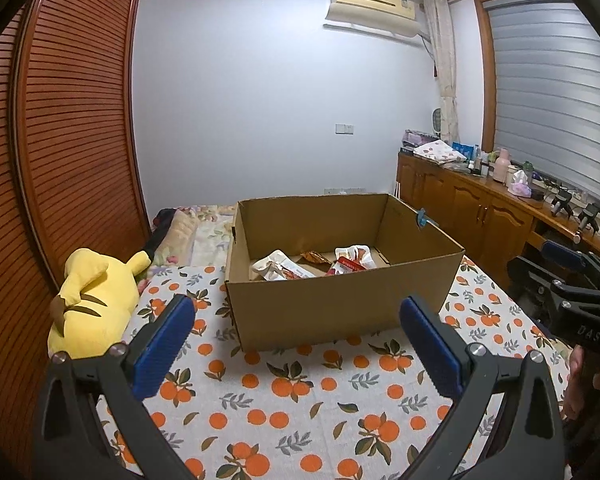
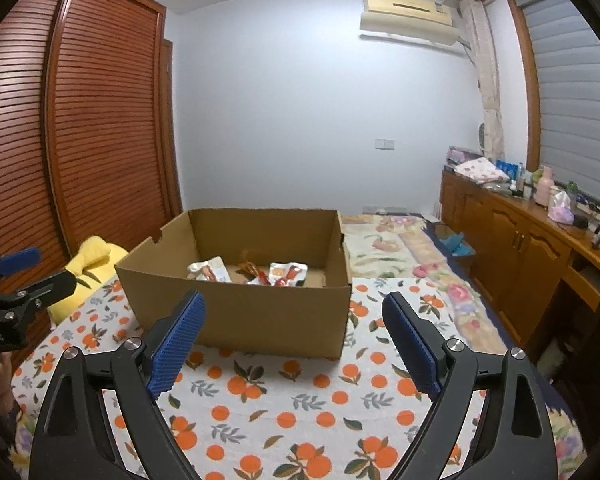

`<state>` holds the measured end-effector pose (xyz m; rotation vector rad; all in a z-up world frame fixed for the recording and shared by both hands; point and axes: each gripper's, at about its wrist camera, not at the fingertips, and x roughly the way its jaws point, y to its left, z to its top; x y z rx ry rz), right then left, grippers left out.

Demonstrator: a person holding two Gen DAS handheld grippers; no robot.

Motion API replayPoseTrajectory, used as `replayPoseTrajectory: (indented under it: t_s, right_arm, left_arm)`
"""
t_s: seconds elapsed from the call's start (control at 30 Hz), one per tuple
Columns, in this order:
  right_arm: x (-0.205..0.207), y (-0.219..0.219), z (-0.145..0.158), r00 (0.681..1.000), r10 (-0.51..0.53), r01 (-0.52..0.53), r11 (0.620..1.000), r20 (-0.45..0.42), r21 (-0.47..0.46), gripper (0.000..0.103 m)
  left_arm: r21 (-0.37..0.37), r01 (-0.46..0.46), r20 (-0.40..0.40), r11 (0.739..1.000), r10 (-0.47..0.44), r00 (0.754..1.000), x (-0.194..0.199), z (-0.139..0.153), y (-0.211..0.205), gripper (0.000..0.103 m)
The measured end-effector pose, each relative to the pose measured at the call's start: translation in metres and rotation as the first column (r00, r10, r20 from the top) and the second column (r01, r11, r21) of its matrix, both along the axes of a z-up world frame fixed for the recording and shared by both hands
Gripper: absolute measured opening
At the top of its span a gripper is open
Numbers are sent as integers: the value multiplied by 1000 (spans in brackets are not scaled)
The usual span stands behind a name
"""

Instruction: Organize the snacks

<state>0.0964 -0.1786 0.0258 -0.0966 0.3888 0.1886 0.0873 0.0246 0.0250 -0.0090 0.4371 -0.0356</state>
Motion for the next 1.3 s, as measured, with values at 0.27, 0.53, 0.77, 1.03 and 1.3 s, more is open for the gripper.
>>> replayPoseTrajectory:
  t_s: [0.27,0.53,0.77,1.03,1.3]
  right_arm:
    - [-3,-7,-3,1000,-18,18,1000,3,6,92]
    - [-4,-7,-3,1000,-19,19,1000,5,4,92]
    - [-4,-8,-2,1000,-23,23,1000,5,7,92]
    - [-4,-8,-2,1000,-23,23,1000,5,6,92]
    - [-4,-9,-2,1000,-24,24,1000,5,8,92]
  left_arm:
    - [-1,2,-18,1000,-2,1000,0,-6,-2,103]
    - [-13,1,-33,1000,-2,999,4,-12,2,103]
    - [-13,-9,-38,1000,8,999,5,-14,3,103]
    - [-16,-12,-40,1000,11,999,6,-15,4,103]
    - [-15,-12,-40,1000,12,999,6,-15,5,103]
